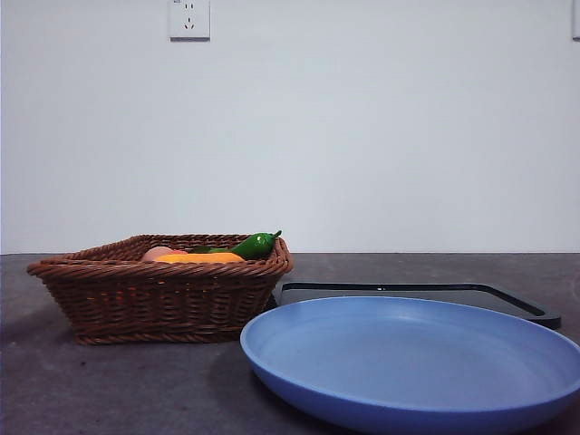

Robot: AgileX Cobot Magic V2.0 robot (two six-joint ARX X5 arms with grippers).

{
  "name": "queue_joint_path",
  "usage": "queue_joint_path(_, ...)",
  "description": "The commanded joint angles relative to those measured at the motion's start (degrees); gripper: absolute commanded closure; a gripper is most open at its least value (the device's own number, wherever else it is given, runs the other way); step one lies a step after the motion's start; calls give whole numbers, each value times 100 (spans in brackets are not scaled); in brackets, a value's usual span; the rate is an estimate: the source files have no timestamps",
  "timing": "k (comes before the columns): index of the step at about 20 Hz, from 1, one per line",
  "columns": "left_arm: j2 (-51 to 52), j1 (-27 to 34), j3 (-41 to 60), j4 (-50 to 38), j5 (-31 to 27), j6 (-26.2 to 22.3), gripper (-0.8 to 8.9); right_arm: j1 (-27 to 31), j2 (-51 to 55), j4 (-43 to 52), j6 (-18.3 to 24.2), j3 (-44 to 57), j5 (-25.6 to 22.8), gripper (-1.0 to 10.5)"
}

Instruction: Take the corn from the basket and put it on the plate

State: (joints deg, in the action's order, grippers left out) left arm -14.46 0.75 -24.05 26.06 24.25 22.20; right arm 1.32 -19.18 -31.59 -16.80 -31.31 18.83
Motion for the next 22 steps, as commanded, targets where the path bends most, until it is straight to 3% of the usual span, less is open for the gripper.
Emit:
queue_joint_path(1,-374,13,-282,166,343,-393,806,-11,-496,-400,601,-402,354,945)
queue_joint_path(5,-942,13,-616,481,927,-706,806,-50,-1189,-1139,1080,-874,739,945)
queue_joint_path(9,-1484,-13,-898,820,1191,-1010,806,-289,-1818,-1746,1464,-1185,833,945)
queue_joint_path(14,-1797,-13,-933,863,1228,-1025,795,-564,-2256,-1808,1467,-1189,817,944)
queue_joint_path(16,-1810,-13,-933,863,1226,-1019,681,-570,-2339,-1808,1447,-1189,815,871)
queue_joint_path(19,-1810,-13,-933,844,1226,-1010,423,-570,-2413,-1768,1392,-1189,798,644)
queue_joint_path(22,-1810,-13,-933,820,1226,-992,410,-573,-2651,-1731,1370,-1189,817,643)
